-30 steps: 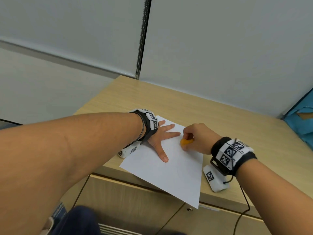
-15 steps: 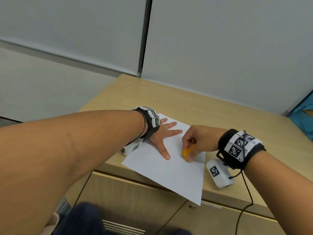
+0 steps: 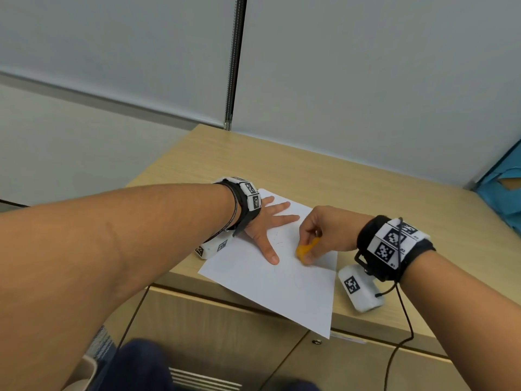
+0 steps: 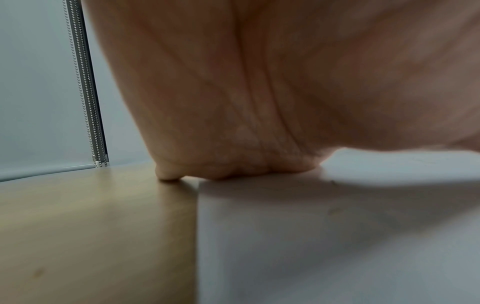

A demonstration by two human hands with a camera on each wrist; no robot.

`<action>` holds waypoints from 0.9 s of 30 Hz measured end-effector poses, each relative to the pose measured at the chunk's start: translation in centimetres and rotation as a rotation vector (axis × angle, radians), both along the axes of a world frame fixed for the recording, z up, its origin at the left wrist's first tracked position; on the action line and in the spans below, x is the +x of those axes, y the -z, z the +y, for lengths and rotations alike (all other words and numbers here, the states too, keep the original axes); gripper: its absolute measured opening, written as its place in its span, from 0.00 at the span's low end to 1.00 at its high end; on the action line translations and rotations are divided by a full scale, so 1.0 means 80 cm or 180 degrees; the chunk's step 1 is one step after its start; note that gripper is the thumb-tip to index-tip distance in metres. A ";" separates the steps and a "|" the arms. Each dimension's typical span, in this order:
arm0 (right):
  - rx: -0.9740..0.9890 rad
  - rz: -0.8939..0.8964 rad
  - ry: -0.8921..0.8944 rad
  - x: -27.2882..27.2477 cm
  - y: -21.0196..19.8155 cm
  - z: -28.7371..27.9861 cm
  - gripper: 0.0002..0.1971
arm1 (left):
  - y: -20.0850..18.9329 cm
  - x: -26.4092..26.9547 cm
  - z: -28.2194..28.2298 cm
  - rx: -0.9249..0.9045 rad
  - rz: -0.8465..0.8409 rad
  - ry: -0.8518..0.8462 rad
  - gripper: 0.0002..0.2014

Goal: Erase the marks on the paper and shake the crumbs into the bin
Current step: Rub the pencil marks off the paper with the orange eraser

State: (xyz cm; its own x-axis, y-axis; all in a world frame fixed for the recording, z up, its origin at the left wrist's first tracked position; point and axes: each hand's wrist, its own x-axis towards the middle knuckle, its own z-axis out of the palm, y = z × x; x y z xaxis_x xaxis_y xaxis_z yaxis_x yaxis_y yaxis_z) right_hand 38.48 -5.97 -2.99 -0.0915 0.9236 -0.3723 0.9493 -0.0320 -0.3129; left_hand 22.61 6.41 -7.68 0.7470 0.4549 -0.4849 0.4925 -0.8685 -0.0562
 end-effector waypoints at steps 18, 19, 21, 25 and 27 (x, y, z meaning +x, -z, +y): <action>0.0847 -0.0585 0.0353 0.005 0.011 0.023 0.07 | -0.001 0.000 -0.002 0.0033 -0.0017 0.0040 0.65; 0.0681 -0.0524 0.0295 0.005 0.007 0.023 0.07 | -0.002 0.001 -0.002 0.0038 -0.0009 0.0027 0.65; 0.0030 -0.0356 0.0105 0.002 -0.005 0.018 0.09 | -0.003 0.000 -0.003 0.0009 0.0011 -0.0008 0.65; -0.0217 -0.0499 0.0001 -0.004 -0.010 0.020 0.10 | -0.003 0.000 -0.003 -0.0012 -0.0006 -0.0003 0.64; 0.0291 -0.0639 0.0159 -0.003 -0.003 0.026 0.08 | -0.003 0.000 -0.002 0.0007 -0.0008 0.0027 0.65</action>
State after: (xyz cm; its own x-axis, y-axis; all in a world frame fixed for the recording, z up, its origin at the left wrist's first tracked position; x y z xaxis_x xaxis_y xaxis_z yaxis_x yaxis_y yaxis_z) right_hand 38.21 -3.90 -2.76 0.0229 0.9558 -0.2930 0.9907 -0.0609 -0.1215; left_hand 22.59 6.22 -7.41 0.7520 0.4496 -0.4820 0.4852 -0.8726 -0.0569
